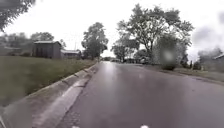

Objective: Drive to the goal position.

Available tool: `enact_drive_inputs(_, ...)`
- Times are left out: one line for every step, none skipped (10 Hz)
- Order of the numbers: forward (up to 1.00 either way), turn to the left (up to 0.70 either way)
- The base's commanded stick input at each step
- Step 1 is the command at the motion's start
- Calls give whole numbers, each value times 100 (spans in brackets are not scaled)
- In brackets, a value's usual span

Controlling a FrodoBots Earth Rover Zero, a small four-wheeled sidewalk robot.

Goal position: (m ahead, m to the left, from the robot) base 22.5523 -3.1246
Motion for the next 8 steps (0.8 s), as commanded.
enact_drive_inputs(50,0)
enact_drive_inputs(50,0)
enact_drive_inputs(50,0)
enact_drive_inputs(50,0)
enact_drive_inputs(50,0)
enact_drive_inputs(50,0)
enact_drive_inputs(50,0)
enact_drive_inputs(50,0)
